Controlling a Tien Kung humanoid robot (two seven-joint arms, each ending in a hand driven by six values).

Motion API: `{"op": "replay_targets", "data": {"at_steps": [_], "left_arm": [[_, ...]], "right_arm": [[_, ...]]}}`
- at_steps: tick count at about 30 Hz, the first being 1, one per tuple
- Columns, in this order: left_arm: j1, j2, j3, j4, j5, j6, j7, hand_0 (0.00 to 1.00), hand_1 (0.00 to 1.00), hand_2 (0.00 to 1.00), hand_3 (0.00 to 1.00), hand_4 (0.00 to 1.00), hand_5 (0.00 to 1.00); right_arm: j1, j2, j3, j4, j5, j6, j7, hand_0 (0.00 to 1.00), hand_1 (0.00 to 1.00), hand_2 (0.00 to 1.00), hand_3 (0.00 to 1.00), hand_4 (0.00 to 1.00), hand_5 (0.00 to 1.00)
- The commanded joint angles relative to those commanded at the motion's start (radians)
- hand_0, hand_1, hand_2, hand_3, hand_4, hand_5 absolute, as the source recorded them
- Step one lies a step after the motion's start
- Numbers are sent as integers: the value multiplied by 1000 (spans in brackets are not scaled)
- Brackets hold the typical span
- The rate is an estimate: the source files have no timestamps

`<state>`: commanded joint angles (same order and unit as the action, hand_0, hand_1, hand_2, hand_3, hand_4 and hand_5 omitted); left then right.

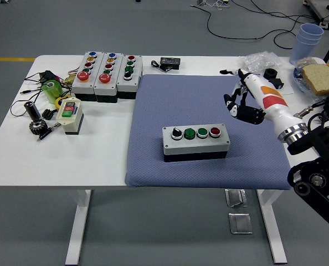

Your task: Pick up the button,place it on the desk,press the button,press the button

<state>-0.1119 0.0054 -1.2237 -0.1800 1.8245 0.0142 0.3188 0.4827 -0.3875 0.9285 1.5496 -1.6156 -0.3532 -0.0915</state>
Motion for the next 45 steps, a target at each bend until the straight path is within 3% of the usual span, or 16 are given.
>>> {"op": "replay_targets", "data": {"at_steps": [4, 5, 6, 9, 10, 11, 22, 23, 31, 45], "left_arm": [[4, 0, -2, 0, 8, -1, 0, 646, 605, 597, 567, 318, 865], [6, 0, -3, 0, 10, -1, 0, 646, 606, 599, 566, 318, 864], [7, 0, -4, 0, 13, -1, 1, 646, 606, 599, 566, 318, 864], [11, 0, -6, 0, 20, -3, 2, 646, 606, 599, 566, 318, 864], [12, 0, -6, 0, 22, -4, 2, 646, 606, 599, 566, 318, 864], [12, 0, -6, 0, 23, -4, 2, 646, 606, 599, 566, 316, 862], [22, -2, 13, 0, 15, -7, -3, 646, 605, 600, 566, 317, 861], [21, -2, 17, 0, 11, -7, -5, 646, 605, 599, 567, 318, 862], [23, -4, 21, 0, 0, -6, -8, 645, 606, 600, 566, 317, 862], [14, -4, 28, 0, -17, -2, -13, 645, 605, 600, 567, 316, 862]], "right_arm": [[-26, -6, 75, -44, 175, -14, 125, 761, 672, 787, 839, 779, 138], [-36, -6, 97, -66, 215, -25, 160, 759, 710, 796, 784, 773, 203], [-42, -5, 112, -84, 260, -32, 190, 759, 710, 796, 784, 773, 203], [-67, -1, 143, -127, 390, -19, 224, 759, 710, 796, 784, 773, 203], [-75, -1, 151, -140, 429, -10, 228, 759, 710, 796, 784, 773, 203], [-79, 0, 154, -145, 468, -7, 229, 782, 730, 798, 779, 762, 339], [-157, 10, 199, -166, 924, 76, 184, 781, 738, 798, 776, 747, 376], [-161, 12, 200, -167, 970, 85, 180, 796, 746, 801, 776, 738, 503], [-176, 18, 200, -168, 1299, 106, 175, 798, 747, 795, 774, 734, 519], [-176, 18, 197, -173, 1335, 105, 164, 789, 726, 760, 744, 737, 514]]}}
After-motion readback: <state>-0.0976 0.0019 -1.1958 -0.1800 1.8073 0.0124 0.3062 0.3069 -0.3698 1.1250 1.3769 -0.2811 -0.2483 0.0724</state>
